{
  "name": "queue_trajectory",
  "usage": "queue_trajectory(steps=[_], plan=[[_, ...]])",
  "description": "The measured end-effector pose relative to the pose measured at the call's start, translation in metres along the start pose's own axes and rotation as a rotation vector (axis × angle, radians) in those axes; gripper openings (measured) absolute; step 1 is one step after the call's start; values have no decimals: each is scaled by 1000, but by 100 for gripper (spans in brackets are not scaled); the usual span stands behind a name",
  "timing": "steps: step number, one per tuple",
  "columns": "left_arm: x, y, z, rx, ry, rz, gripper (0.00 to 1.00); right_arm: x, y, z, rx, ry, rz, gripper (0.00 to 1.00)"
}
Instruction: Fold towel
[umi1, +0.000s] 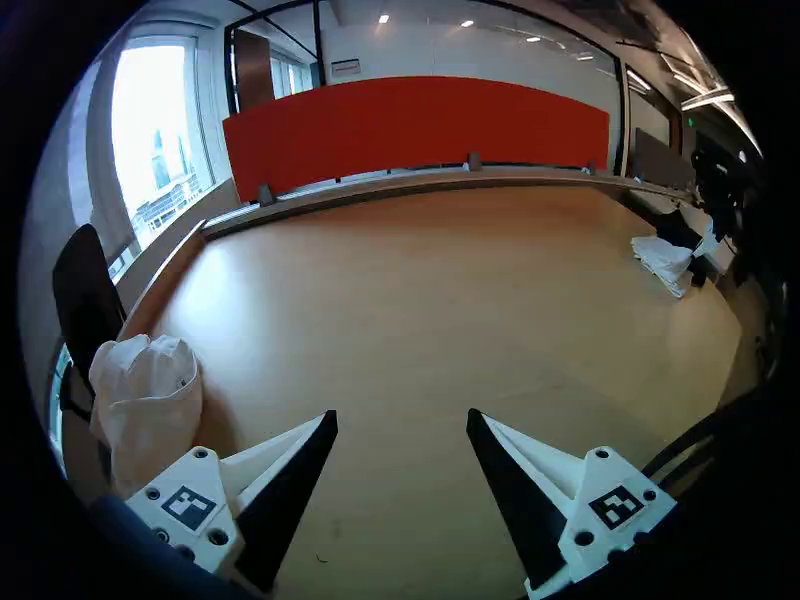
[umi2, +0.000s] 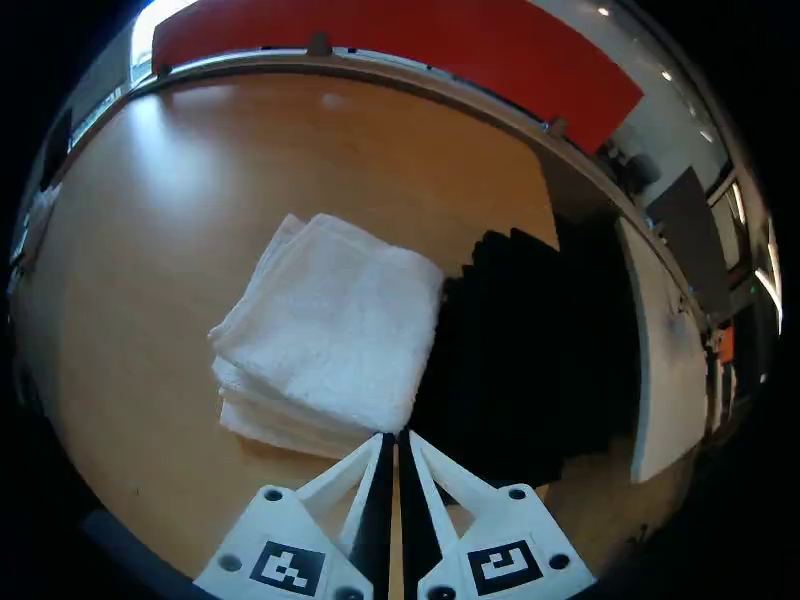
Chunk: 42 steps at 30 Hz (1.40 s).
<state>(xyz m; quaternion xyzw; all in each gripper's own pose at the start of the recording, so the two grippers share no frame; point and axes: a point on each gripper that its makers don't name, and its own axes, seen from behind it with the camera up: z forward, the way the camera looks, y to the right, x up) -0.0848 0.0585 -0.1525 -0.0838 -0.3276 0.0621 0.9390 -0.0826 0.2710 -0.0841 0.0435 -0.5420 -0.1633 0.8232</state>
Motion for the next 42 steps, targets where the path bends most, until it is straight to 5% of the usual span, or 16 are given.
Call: queue_trajectory(steps=[19, 29, 37, 39, 42], plan=[[-1, 4, 0, 2, -10, 7, 96, -19, 3, 15, -17, -59, 23, 3], [-2, 4, 1, 2, -17, 9, 96, -24, 6, 22, -34, -76, 36, 13], [0, 4, 3, -1, -16, 12, 97, -24, 3, 20, -31, -61, 38, 36], [1, 5, 4, -2, -15, 13, 96, -23, 2, 18, -26, -54, 39, 53], [1, 6, 4, -5, -14, 12, 96, -22, 0, 17, -16, -42, 42, 65]])
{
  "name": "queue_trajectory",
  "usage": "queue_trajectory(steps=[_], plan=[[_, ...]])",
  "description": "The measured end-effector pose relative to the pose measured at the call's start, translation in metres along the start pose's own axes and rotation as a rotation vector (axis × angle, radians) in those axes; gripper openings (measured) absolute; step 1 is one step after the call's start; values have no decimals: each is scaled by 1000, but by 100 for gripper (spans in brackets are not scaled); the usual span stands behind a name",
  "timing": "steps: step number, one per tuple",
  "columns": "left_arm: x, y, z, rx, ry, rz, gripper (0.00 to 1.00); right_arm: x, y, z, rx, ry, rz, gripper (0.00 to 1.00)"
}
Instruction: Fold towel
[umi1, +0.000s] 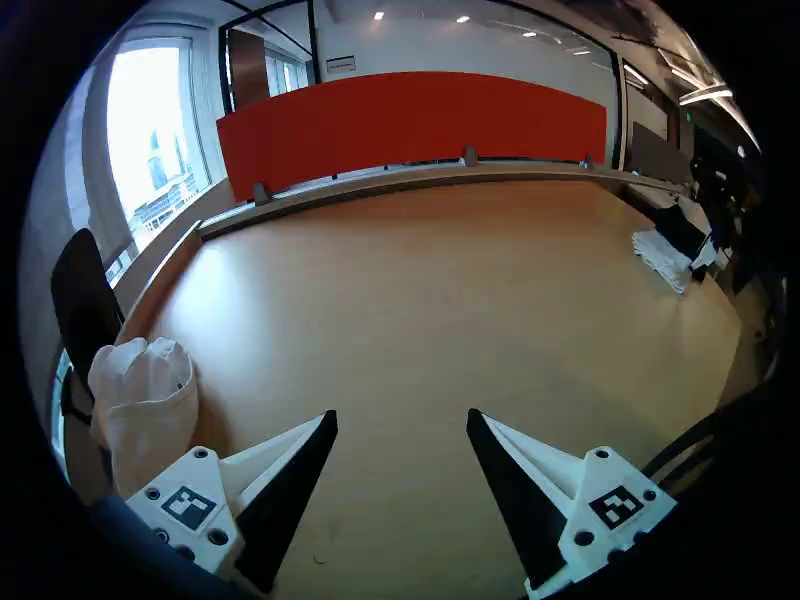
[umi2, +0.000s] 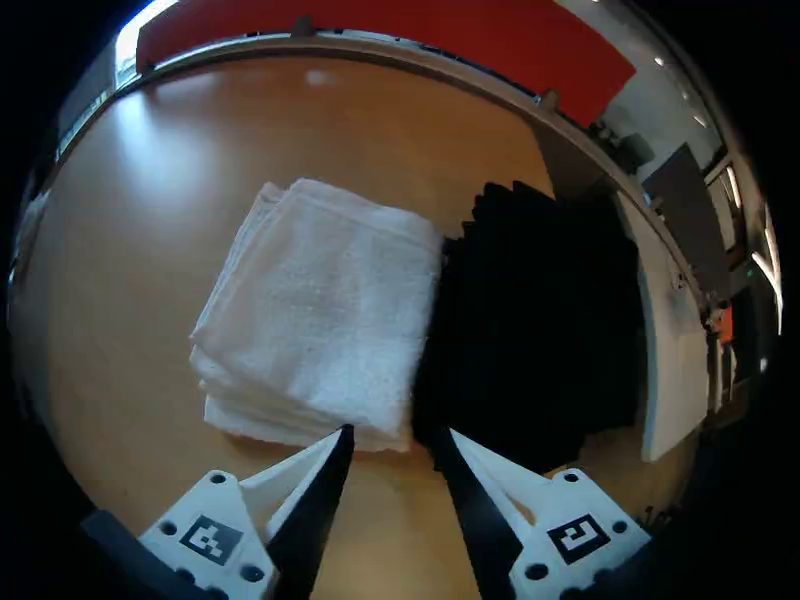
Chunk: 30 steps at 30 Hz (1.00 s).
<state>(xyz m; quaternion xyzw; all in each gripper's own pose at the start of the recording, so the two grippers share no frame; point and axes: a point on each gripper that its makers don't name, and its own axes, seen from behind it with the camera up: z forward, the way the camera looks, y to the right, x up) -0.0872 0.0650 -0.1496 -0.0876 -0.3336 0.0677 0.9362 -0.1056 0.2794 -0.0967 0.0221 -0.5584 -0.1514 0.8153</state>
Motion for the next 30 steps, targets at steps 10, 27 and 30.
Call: queue_trajectory(steps=[10, 27, 30], plan=[[1, 1, 0, -2, 4, -4, 96, 4, -9, -5, 19, 27, 5, 66], [1, -1, -2, -2, 16, -14, 96, 39, -67, -8, 111, 110, -17, 66], [0, -3, -3, 1, 16, -18, 96, 46, -80, -8, 132, 122, -21, 66]])
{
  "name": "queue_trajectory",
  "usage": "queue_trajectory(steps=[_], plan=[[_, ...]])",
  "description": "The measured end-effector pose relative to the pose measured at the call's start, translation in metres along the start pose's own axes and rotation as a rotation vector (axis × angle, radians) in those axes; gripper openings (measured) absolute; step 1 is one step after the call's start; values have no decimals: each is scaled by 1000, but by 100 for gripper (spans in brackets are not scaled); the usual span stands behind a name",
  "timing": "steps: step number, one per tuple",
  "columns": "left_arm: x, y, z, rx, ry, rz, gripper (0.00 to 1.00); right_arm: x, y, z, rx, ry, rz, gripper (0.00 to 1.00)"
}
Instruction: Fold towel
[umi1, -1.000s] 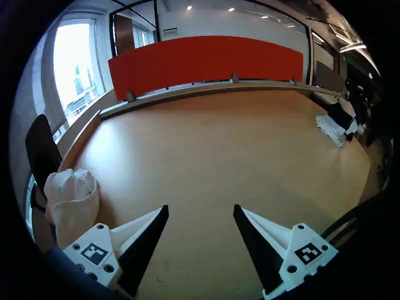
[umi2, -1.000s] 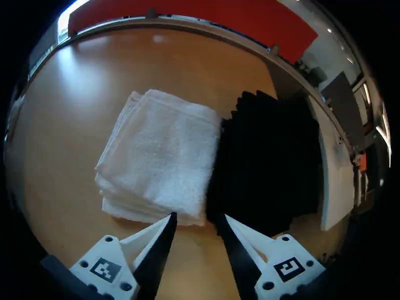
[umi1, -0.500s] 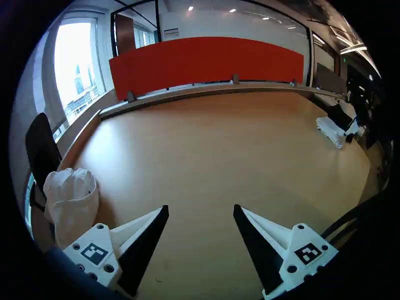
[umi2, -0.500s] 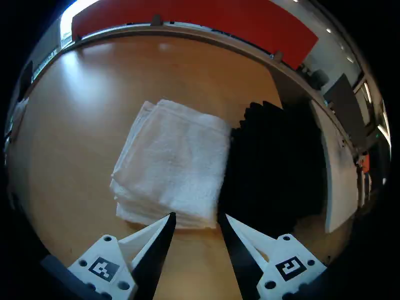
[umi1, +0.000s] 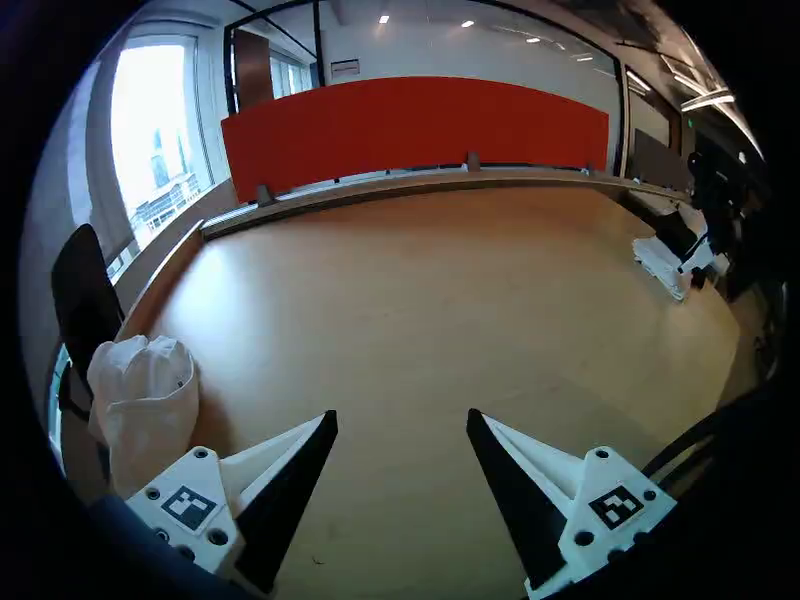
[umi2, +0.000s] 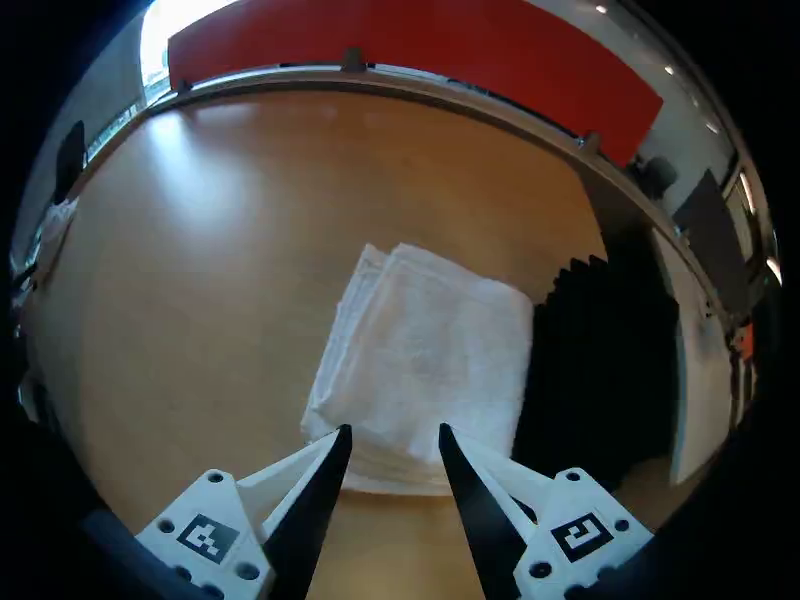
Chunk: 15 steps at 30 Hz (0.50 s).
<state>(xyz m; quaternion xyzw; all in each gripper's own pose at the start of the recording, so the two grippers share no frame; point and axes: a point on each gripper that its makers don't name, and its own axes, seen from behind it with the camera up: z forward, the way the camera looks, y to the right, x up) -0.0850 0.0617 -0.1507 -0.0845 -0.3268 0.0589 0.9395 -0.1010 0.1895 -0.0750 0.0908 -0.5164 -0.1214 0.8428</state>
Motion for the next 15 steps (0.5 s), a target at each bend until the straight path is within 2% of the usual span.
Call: queue_trajectory(steps=[10, 13, 15], plan=[[-2, -5, -2, 7, 0, -5, 96, 13, -30, 7, 44, 16, -25, 66], [-3, -7, -3, 9, 0, -7, 96, 12, -33, 9, 49, 11, -30, 63], [-4, -8, -3, 10, 0, -9, 96, 11, -33, 9, 50, 7, -32, 56]])
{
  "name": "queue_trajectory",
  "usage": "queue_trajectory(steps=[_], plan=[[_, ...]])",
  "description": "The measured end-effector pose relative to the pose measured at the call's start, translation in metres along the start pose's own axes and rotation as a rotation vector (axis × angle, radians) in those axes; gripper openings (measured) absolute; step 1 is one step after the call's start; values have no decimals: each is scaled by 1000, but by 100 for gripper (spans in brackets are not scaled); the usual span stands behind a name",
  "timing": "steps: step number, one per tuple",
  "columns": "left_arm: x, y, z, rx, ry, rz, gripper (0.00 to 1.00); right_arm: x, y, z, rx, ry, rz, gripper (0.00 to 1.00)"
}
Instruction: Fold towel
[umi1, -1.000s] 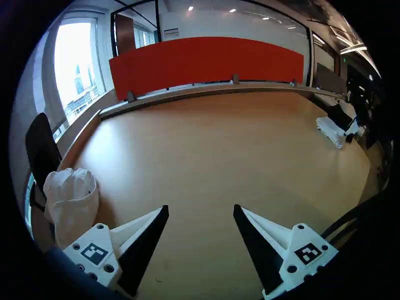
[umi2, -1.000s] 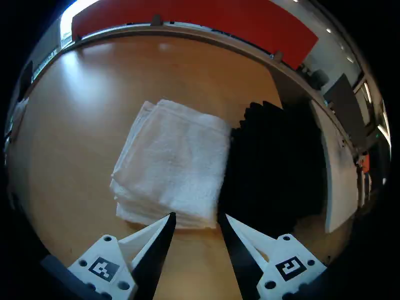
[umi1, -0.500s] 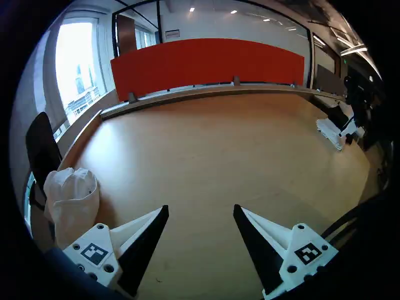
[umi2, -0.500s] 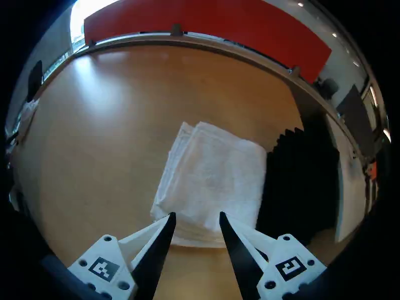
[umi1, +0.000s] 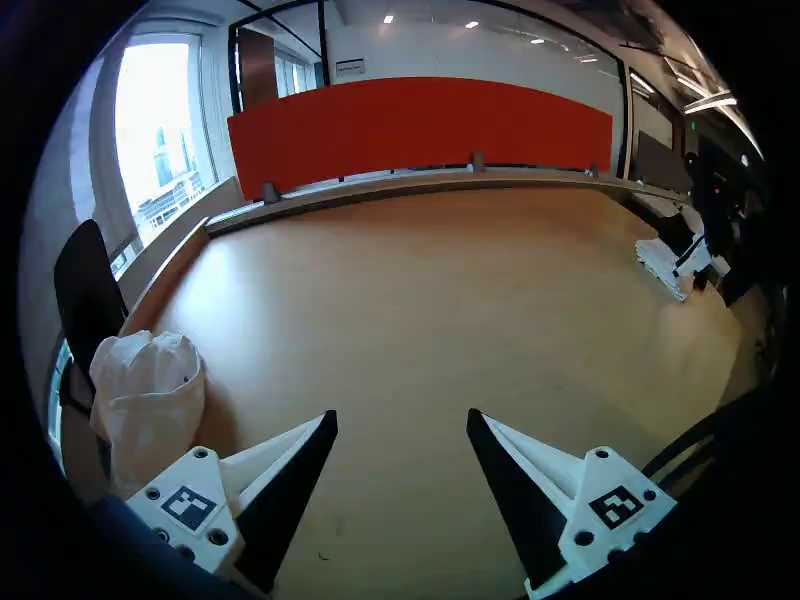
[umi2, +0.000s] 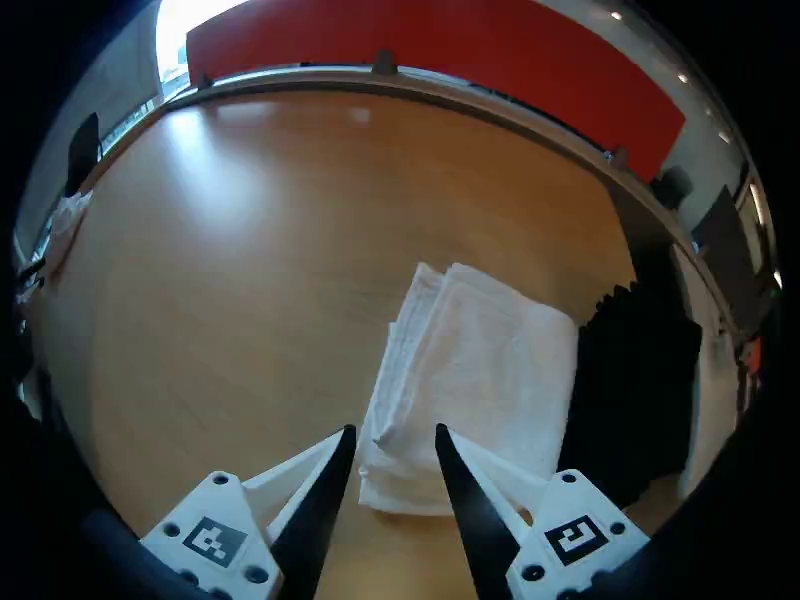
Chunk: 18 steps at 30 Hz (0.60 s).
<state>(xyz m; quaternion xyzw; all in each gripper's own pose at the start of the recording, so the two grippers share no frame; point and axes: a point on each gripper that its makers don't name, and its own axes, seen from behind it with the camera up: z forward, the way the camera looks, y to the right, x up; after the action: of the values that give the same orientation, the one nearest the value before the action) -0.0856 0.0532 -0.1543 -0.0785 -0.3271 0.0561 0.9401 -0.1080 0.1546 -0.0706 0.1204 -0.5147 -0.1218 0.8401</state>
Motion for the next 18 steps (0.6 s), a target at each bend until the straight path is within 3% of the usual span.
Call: queue_trajectory(steps=[6, 10, 14, 18], plan=[[-2, -1, 0, 0, -3, -4, 96, -1, -1, 3, 4, 2, 10, 29], [-2, 0, 0, 0, -2, -1, 96, -2, -2, 3, 11, -2, 7, 24], [-1, 0, -1, 1, -1, -2, 96, -2, -3, 4, 12, -4, 3, 9], [-1, -1, -1, 2, 0, -4, 96, 2, -5, 1, 20, 11, 6, 6]])
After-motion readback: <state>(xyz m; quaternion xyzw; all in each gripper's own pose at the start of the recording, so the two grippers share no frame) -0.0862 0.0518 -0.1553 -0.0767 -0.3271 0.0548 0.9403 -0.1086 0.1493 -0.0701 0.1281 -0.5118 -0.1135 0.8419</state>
